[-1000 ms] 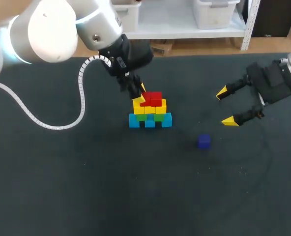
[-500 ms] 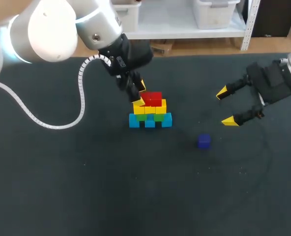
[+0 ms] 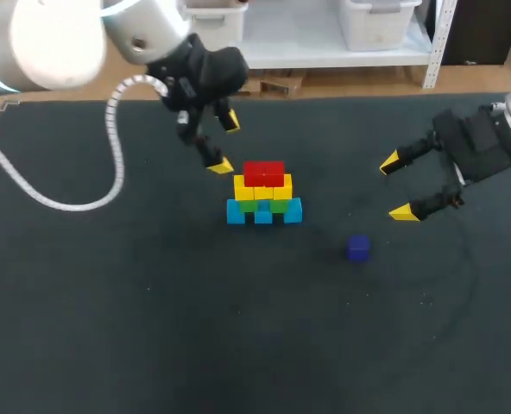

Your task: Place the blue cubes, place green cubes on the blue cubes, place the yellow cubes on the green cubes, then place the red cubes on the yellow cubes, and place purple cube on the red cubes.

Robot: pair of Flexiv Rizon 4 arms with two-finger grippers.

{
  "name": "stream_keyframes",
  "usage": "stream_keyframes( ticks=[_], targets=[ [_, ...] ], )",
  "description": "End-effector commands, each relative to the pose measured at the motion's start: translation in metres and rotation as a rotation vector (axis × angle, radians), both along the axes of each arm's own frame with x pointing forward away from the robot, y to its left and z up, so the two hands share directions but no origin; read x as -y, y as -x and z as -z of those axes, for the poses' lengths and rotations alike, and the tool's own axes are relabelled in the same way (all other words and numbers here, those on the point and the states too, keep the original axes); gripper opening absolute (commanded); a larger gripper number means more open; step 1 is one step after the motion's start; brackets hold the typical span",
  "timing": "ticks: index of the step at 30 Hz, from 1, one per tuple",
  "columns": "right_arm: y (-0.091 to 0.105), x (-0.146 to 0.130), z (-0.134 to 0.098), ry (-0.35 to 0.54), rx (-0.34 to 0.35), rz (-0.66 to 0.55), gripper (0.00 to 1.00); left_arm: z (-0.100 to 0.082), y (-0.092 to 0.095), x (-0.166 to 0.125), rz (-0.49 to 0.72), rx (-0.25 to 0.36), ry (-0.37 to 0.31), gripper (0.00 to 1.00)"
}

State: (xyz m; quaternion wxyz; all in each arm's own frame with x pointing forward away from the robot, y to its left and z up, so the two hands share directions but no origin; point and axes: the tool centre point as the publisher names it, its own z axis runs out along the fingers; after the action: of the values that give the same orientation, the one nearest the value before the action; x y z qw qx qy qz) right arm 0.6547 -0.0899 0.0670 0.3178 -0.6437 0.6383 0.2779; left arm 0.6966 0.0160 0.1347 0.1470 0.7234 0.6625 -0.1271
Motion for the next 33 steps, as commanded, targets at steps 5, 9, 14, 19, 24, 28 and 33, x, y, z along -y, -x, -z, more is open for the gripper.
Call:
stream_keyframes(
  ticks=[5,9,14,19,24,28,33],
  targets=[
    [-0.001,0.000,0.001,-0.002,0.001,-0.001,1.00,-0.022,0.039,-0.057,0.000,0.079,0.041,1.00],
    [-0.001,0.000,0.001,-0.002,0.001,-0.001,1.00,-0.027,0.044,-0.079,0.012,0.084,0.033,1.00],
    [-0.001,0.000,0.001,-0.002,0.001,-0.001,1.00,-0.030,0.049,-0.109,0.009,0.080,0.062,1.00],
    [-0.001,0.000,0.001,-0.002,0.001,-0.001,1.00,-0.029,0.050,-0.135,0.016,0.076,0.067,1.00],
    [-0.001,0.000,0.001,-0.002,0.001,-0.001,1.00,-0.031,0.049,-0.154,0.020,0.077,0.094,1.00],
    [-0.001,0.000,0.001,-0.002,0.001,-0.001,1.00,-0.032,0.048,-0.160,0.040,0.069,0.102,1.00],
    [-0.001,0.000,0.001,-0.002,0.001,-0.001,1.00,-0.034,0.050,-0.166,0.081,0.057,0.092,1.00]
  ],
)
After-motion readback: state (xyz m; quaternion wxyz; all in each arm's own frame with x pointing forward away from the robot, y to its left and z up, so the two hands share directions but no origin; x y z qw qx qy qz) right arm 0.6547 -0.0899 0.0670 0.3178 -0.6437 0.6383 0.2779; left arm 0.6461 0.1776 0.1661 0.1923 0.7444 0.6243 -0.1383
